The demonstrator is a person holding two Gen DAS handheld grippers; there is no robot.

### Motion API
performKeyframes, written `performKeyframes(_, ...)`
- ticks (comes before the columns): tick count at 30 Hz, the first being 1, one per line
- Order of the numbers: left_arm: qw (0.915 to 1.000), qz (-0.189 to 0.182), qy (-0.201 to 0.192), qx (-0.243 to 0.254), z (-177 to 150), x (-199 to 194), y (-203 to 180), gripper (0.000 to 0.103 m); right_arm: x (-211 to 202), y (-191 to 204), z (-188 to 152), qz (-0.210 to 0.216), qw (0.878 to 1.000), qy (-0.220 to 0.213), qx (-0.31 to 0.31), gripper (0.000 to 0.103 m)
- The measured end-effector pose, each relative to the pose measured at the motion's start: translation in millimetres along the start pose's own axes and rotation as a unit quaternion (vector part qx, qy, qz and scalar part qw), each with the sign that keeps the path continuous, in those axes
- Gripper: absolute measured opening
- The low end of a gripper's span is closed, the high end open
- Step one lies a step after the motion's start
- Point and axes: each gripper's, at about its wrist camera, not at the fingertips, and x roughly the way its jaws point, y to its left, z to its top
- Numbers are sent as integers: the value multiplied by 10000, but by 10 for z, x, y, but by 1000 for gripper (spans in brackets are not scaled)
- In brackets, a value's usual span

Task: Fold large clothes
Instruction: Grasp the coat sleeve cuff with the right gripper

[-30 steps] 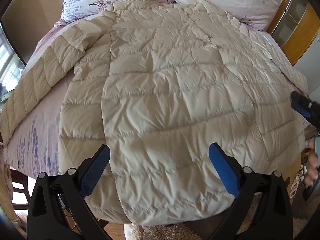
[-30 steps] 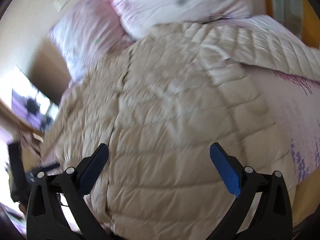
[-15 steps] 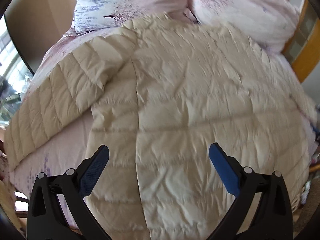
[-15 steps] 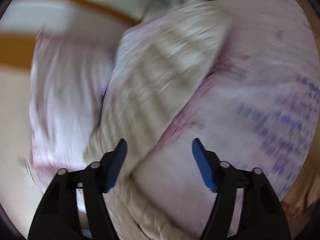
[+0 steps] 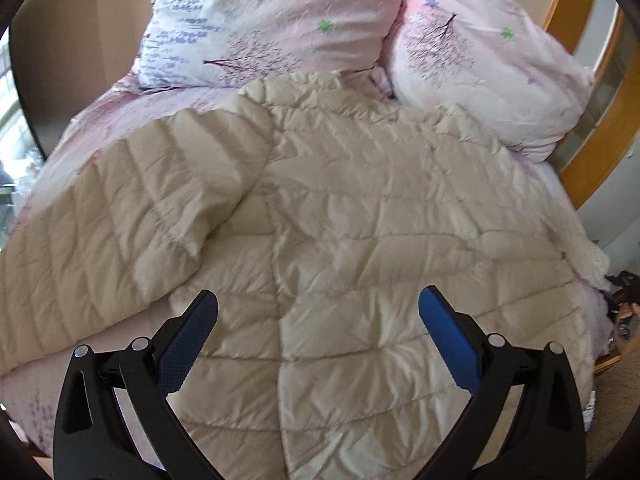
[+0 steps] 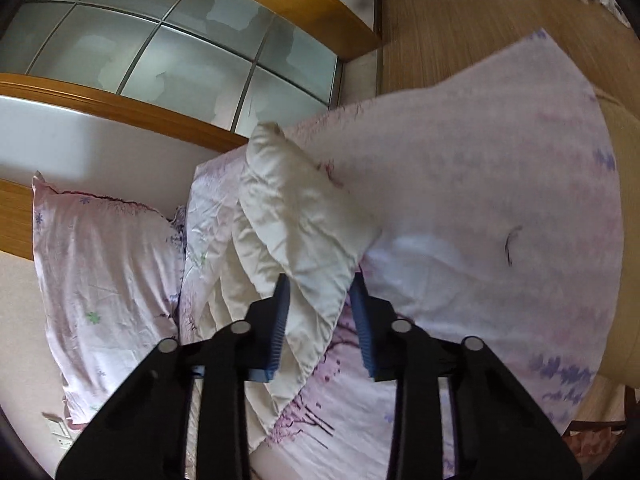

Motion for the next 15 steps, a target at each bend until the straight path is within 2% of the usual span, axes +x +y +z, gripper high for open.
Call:
performKeyframes(3, 9997, -198, 37, -159, 58, 43, 22, 102, 48, 95, 7, -139, 9998, -129, -115, 29)
performKeyframes(6, 9991, -339, -65, -229, 83, 52, 43, 102, 127, 202, -15, -382, 9986, -225, -294, 23)
performKeyframes(8, 9986, -446, -217, -181, 82, 39, 47, 102, 186, 286, -28, -519, 9971, -290, -483, 9)
performKeyframes(9, 9985, -434, -304, -113, 84, 33, 40, 102, 206, 367, -56, -611, 9954, -371, -635, 8)
performKeyframes(11, 9984, -378, -429, 16, 85, 20, 23, 102, 142, 564, -106, -779, 9883, -695, -1113, 6)
performKeyframes(13, 9977, -393, -540, 98, 100, -3, 22, 102, 28, 816, -203, -842, 9762, -1086, -1675, 6)
performKeyframes(15, 9970, -517, -568, 76, 121, -11, 37, 102, -132, 1139, -376, -766, 9568, -1536, -2346, 5)
